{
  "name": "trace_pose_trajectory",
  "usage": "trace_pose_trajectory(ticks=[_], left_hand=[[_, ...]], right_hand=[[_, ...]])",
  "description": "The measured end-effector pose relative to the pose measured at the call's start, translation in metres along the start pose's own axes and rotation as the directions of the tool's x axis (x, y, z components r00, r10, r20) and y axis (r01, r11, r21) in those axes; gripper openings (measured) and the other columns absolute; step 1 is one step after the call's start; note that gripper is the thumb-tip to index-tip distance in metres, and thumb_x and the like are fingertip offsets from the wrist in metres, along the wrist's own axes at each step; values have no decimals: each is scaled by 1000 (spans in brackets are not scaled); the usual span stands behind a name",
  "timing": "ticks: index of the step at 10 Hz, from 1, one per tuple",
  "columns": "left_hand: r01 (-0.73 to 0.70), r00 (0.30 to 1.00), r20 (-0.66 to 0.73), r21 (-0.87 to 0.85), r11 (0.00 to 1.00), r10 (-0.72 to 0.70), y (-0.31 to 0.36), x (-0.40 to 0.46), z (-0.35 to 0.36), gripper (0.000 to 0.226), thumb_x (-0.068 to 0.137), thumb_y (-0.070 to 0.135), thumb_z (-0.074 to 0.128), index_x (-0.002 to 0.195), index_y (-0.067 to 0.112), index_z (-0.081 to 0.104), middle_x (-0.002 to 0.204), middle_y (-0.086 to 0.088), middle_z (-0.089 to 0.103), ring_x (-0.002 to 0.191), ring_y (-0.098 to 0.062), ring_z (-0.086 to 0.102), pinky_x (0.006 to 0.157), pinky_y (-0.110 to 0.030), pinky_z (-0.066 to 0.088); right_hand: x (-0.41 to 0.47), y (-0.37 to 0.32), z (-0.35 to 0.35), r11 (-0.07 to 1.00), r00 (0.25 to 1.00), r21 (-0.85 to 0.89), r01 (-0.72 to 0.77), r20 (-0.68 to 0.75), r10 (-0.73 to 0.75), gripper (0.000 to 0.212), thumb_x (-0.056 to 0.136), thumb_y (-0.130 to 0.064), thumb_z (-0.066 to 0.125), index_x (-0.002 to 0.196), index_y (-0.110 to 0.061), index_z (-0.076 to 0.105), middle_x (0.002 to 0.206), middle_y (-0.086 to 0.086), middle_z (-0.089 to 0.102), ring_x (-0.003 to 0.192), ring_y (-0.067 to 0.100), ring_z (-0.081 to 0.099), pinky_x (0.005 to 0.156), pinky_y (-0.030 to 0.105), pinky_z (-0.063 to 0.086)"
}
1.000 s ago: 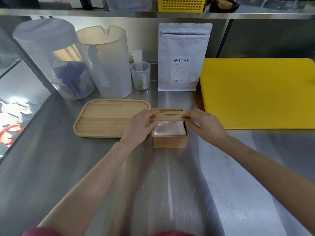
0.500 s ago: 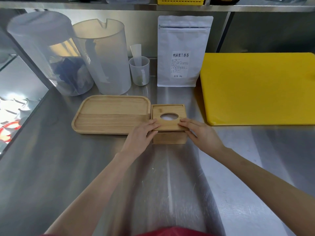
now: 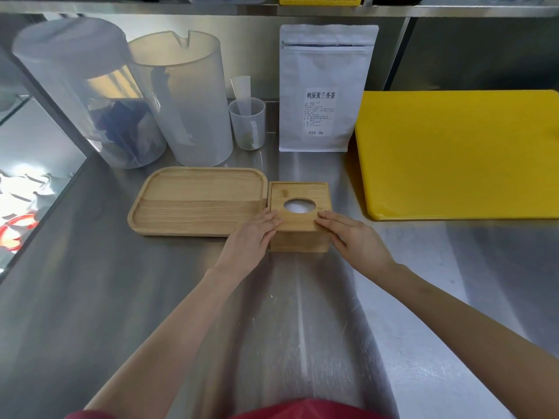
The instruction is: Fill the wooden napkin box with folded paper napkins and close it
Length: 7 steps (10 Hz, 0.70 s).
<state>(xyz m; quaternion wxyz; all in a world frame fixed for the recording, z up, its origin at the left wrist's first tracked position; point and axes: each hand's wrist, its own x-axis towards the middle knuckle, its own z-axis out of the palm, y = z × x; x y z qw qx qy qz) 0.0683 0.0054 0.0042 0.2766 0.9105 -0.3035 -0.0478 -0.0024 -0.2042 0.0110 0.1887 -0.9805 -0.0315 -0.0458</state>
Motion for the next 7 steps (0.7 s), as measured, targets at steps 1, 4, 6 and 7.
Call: trace_pose_trajectory(ticks=[1, 4, 6, 7], left_hand=[[13, 1000, 1, -10, 1000, -13, 1, 1, -1, 36, 93, 10, 43, 128, 12, 52, 143, -4, 45, 137, -12, 32, 109, -18, 20], [0, 995, 100, 128, 992, -13, 9, 6, -10, 39, 94, 15, 40, 131, 12, 48, 146, -4, 41, 138, -15, 31, 111, -34, 28], [80, 969, 212, 224, 971, -129, 21, 20, -23, 34, 92, 21, 39, 117, 7, 58, 128, -13, 59, 113, -32, 55, 95, -40, 44], [82, 964, 224, 271, 959, -145, 23, 24, -28, 33, 92, 25, 39, 106, 5, 61, 120, -16, 63, 102, -32, 57, 86, -39, 46]], right_hand=[[1, 0, 0, 1000, 1000, -11, 0, 9, 0, 37, 91, -15, 45, 128, -21, 48, 139, -3, 48, 127, 14, 45, 105, 25, 34], [3, -7, -5, 1000, 1000, 25, -12, -15, 13, 34, 88, -19, 52, 122, -17, 56, 131, 1, 57, 121, 15, 52, 102, 23, 36], [15, -21, -24, 991, 985, -96, -91, 137, 104, 34, 90, -33, 46, 122, -23, 54, 121, 5, 64, 107, 24, 59, 91, 37, 50], [20, -25, -30, 979, 960, -172, -106, 238, 146, 38, 91, -38, 41, 124, -23, 50, 118, 9, 64, 104, 27, 59, 88, 40, 50]])
